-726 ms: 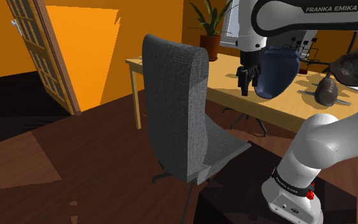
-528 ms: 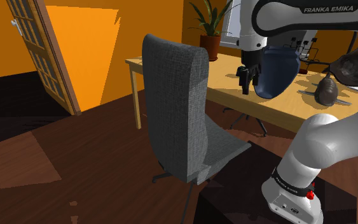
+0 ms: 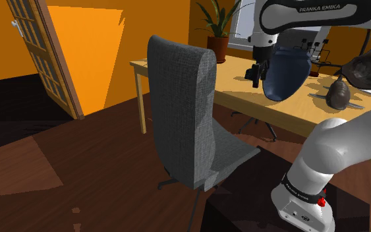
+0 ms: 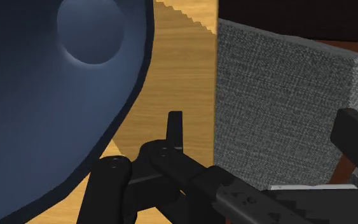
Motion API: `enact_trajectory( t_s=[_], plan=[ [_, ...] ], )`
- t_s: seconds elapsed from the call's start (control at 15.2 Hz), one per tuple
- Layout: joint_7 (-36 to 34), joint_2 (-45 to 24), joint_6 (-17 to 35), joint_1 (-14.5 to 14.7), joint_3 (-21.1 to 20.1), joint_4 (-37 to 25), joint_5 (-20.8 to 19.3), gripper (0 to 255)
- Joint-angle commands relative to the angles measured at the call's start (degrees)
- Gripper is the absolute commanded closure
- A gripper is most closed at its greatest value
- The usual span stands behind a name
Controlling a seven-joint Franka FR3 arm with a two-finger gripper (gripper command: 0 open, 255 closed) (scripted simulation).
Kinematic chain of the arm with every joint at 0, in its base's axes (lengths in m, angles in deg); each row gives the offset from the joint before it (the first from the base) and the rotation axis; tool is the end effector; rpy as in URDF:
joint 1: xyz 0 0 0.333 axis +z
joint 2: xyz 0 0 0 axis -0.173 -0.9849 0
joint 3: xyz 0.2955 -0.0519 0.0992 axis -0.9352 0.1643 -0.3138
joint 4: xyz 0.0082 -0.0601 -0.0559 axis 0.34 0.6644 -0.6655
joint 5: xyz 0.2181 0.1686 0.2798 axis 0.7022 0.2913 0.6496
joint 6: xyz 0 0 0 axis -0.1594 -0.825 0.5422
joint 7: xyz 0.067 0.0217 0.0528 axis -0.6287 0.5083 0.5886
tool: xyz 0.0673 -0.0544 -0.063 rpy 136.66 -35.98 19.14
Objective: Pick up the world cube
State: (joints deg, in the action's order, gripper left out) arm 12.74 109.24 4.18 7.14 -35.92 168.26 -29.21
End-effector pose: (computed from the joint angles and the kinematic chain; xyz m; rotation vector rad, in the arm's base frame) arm 0.3280 -0.1032 0.5641 3.0103 0.1362 -0.2069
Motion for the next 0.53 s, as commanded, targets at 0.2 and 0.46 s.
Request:
enact_trajectory(
  t_s=[0.2, 0.46],
  plan=[
    [8.52, -6.13, 4.55, -1.73, 6.5, -3.5, -2.28, 0],
    [15.52, -12.62, 7.85, -2.76, 10.85, -8.53, -1.98, 0]
  ],
)
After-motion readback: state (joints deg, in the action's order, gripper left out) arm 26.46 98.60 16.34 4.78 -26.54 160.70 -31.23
